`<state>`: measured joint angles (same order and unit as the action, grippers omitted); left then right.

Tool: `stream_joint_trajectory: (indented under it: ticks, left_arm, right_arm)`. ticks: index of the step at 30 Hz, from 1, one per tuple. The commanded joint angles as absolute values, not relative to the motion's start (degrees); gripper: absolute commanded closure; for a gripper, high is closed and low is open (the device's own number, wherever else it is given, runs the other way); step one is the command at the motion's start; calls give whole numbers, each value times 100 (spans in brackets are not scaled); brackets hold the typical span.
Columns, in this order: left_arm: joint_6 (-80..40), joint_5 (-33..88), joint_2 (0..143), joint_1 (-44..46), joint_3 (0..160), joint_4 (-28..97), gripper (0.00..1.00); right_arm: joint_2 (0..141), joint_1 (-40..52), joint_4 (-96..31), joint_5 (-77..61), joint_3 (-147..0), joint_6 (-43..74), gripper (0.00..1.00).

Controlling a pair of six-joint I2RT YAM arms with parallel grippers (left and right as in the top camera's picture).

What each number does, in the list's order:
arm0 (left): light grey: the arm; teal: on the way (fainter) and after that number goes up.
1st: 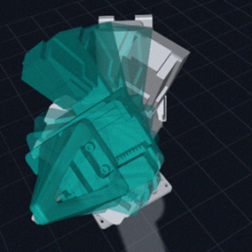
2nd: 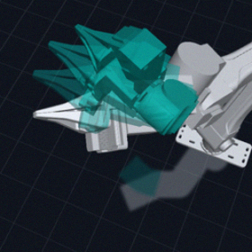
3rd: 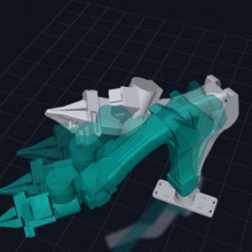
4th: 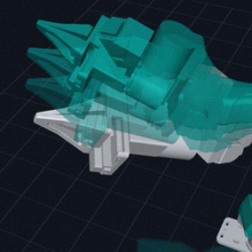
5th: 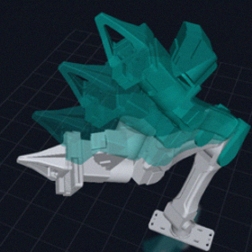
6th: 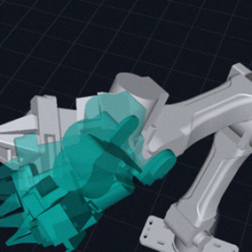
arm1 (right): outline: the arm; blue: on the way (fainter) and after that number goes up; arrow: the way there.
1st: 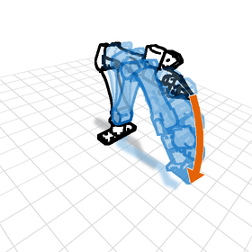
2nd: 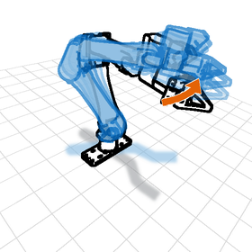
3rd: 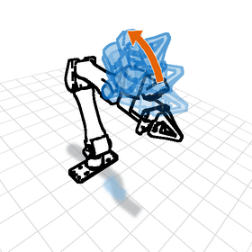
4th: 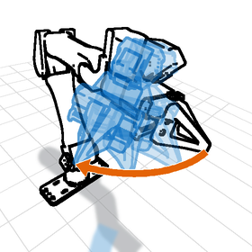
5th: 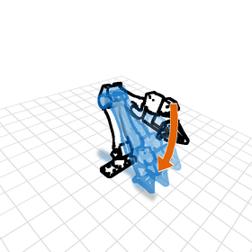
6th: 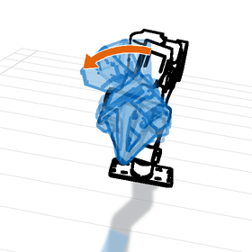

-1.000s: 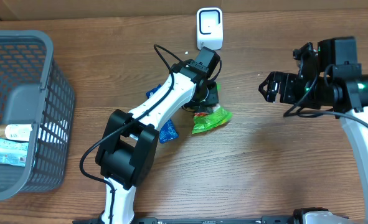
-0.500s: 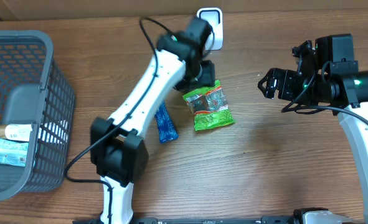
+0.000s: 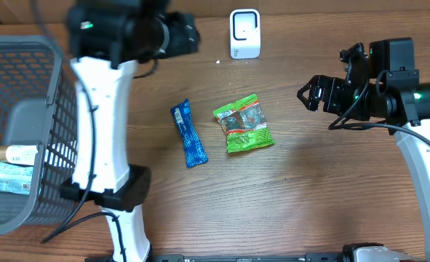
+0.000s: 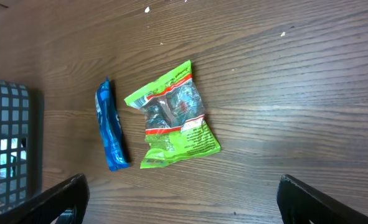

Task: Scan the item barcode
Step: 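Place the green bag on the table right of the blue bar, then reach the left gripper into the basket and grasp the white tube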

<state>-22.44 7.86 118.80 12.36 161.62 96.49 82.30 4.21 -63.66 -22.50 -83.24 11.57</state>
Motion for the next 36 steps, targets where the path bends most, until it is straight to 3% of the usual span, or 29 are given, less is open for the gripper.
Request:
stream_joint_trajectory:
  ticks: [1,18,21,33,36]
  left_arm:
    - [-2027,860,11533,917,16302,9682,26]
    - [-1616,327,10761,-56,16302,9682,22]
    - [-1555,3,10761,-250,16300,9682,16]
    - [-1667,108,10746,-1935,16029,9682,17]
    - [-1747,106,10744,-2287,15845,9682,14]
  right_arm:
    - [8208,443,-6326,-2324,-8355,1203,3]
    - [8211,443,-6213,-2300,-8355,1160,3]
    - [8211,443,-6215,-2298,-8353,1153,3]
    - [8211,445,-6224,-2298,-8353,996,3]
    - [8211,445,-6228,-2298,-8353,993,3]
